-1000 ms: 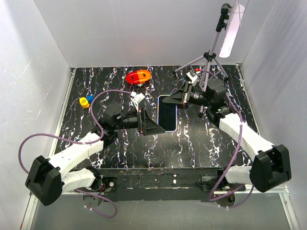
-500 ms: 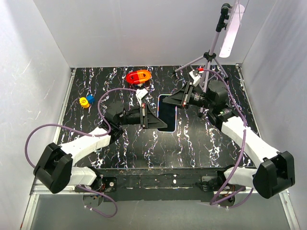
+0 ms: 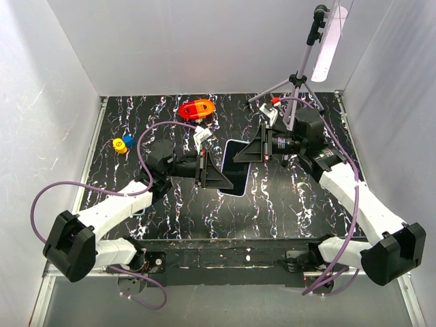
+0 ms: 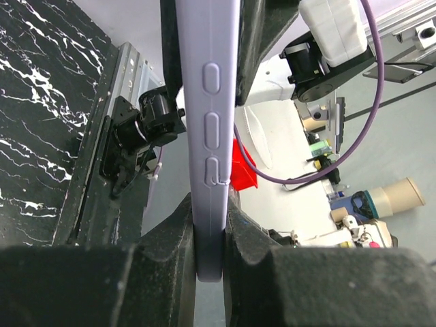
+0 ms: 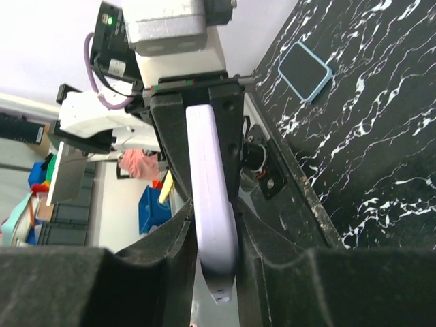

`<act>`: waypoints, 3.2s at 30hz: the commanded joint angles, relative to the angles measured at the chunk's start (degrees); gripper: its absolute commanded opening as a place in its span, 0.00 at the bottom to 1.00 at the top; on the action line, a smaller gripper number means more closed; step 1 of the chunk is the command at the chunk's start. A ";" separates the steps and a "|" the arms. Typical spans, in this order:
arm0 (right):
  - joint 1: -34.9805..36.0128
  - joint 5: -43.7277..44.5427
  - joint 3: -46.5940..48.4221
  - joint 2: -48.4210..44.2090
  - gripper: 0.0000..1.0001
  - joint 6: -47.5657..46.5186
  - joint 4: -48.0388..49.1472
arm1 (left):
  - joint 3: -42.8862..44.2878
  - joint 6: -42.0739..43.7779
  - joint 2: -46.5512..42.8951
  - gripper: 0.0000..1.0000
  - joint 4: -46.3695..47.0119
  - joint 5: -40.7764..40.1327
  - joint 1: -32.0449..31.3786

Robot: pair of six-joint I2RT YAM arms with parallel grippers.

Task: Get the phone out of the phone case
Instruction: Remove the phone case from the phone.

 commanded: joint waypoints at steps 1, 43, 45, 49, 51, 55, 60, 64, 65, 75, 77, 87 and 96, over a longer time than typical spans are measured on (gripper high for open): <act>0.55 -5.36 -1.92 -0.93 0.31 0.98 6.55 | 2.55 -0.45 -1.89 0.00 2.68 1.93 0.32; -3.93 -3.25 -5.26 1.71 0.01 18.83 25.29 | -3.08 -6.61 -8.65 0.38 3.30 0.61 3.66; -3.93 -4.65 -5.61 1.97 0.01 19.62 26.61 | -2.64 -7.05 -8.30 0.34 5.14 1.22 3.66; -3.93 -6.15 -5.35 2.15 0.01 19.62 26.88 | -1.85 -6.44 -7.43 0.33 7.69 3.06 3.66; -3.93 -6.42 -5.09 2.24 0.01 19.01 25.83 | -0.54 -5.91 -6.72 0.29 7.52 4.29 3.66; -3.84 -6.59 -4.73 2.50 0.01 18.57 25.38 | 0.70 -3.89 -5.49 0.24 5.15 4.56 3.66; -3.14 -5.98 -4.21 2.15 0.01 17.78 25.56 | 0.53 -6.17 -3.73 0.23 8.13 5.09 3.66; -2.53 -5.71 -4.03 2.24 0.01 16.81 24.77 | 0.79 -5.99 -3.29 0.23 7.78 5.00 3.66; -2.44 -5.71 -3.94 2.24 0.01 16.72 24.77 | 0.88 -5.99 -3.20 0.22 7.87 5.00 3.66; -1.65 -6.50 -2.27 4.08 0.01 16.89 21.61 | -1.58 -4.77 -7.85 0.00 20.16 6.67 3.58; -1.30 -6.94 -1.40 5.22 0.01 17.42 19.33 | -0.80 0.13 -10.83 0.00 17.12 6.68 3.58; 3.89 -9.49 -5.08 10.94 0.01 34.54 38.80 | 0.96 6.14 -10.42 0.00 17.98 6.42 3.40; 5.12 -7.56 -5.70 7.95 0.01 33.34 41.21 | -1.31 5.71 -4.61 0.00 8.22 -2.38 3.84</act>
